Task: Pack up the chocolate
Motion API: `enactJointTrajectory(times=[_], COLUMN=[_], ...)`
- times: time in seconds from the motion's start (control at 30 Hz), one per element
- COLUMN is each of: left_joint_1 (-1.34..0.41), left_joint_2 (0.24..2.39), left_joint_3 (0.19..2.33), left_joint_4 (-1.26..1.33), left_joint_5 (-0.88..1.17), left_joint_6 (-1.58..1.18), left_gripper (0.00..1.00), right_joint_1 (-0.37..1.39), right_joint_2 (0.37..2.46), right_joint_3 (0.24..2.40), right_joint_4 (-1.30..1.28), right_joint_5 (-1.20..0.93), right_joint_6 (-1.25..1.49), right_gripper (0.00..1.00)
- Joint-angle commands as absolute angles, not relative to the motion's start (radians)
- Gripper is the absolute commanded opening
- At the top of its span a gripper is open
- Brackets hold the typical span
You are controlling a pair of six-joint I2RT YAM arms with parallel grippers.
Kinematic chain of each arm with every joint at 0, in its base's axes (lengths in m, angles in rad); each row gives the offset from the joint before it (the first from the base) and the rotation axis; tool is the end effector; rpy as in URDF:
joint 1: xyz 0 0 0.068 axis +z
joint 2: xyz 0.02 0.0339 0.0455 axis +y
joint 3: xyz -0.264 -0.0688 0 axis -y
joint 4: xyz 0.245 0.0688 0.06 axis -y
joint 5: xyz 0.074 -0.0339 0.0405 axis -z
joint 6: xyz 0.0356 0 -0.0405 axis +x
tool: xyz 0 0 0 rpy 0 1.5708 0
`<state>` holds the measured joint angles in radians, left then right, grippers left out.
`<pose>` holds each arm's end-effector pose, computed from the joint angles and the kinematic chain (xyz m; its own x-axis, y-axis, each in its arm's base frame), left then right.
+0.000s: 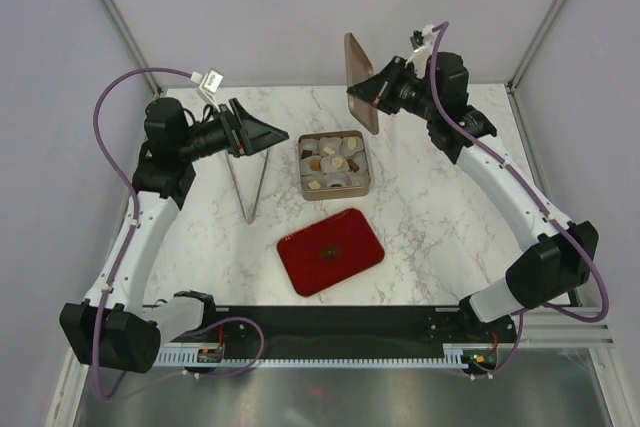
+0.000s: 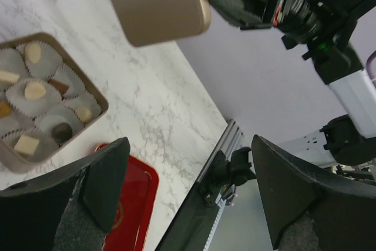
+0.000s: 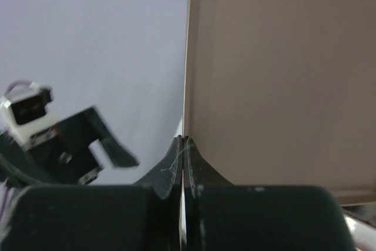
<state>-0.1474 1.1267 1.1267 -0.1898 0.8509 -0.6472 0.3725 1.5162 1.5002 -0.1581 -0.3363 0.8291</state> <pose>0.2407 -0.0628 0.3935 -0.6476 -0.3057 -0.6979 0.5474 0.4505 -0.7053 0.3287 0.1411 0.4145 -0.5855 0.5185 -0.6232 -0.3176 0.5605 0.7648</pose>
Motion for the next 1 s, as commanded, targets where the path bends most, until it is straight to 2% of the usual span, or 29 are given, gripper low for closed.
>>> enactJointTrajectory(times=[0.0, 0.13, 0.27, 0.4, 0.5, 0.53, 0.57, 0.63, 0.67, 0.7, 0.77, 0.97], left_joint_1=[-0.085, -0.040, -0.020, -0.014, -0.014, -0.014, -0.014, -0.014, -0.014, -0.014, -0.014, -0.015], left_joint_2=[1.170, 1.242, 1.319, 1.348, 1.376, 1.390, 1.410, 1.492, 1.520, 1.554, 1.555, 1.577], left_joint_3=[1.095, 1.104, 1.186, 1.180, 1.109, 1.073, 1.062, 1.061, 1.074, 1.095, 1.088, 1.095], left_joint_4=[0.226, 0.495, 0.482, 0.553, 0.873, 0.982, 1.208, 1.451, 1.653, 1.664, 1.664, 1.663], left_joint_5=[1.041, 1.124, 1.195, 1.207, 1.213, 1.200, 1.183, 1.134, 1.099, 1.086, 1.060, 1.011], left_joint_6=[-0.886, -0.937, -0.807, -0.785, -0.986, -1.158, -1.254, -1.564, -1.653, -1.736, -1.730, -1.710], left_gripper=[0.92, 0.94, 0.94, 0.92, 0.92, 0.92, 0.92, 0.92, 0.91, 0.88, 0.87, 0.89], right_joint_1=[0.406, 0.428, 0.449, 0.462, 0.465, 0.465, 0.466, 0.466, 0.468, 0.466, 0.469, 0.469], right_joint_2=[1.441, 1.393, 1.345, 1.266, 1.215, 1.209, 1.206, 1.206, 1.206, 1.206, 1.204, 1.206], right_joint_3=[1.483, 1.463, 1.396, 1.312, 1.250, 1.241, 1.224, 1.232, 1.252, 1.262, 1.301, 1.400], right_joint_4=[0.047, 0.046, 0.046, 0.089, 0.201, 0.284, 0.334, 0.435, 0.460, 0.506, 0.529, 0.514], right_joint_5=[-0.544, -0.653, -0.735, -0.787, -0.791, -0.793, -0.795, -0.804, -0.811, -0.811, -0.808, -0.802], right_joint_6=[0.920, 0.936, 0.968, 1.020, 1.080, 1.142, 1.187, 1.267, 1.285, 1.302, 1.333, 1.347], right_gripper=[0.00, 0.00, 0.00, 0.00, 0.00, 0.00, 0.00, 0.00, 0.00, 0.00, 0.00, 0.00])
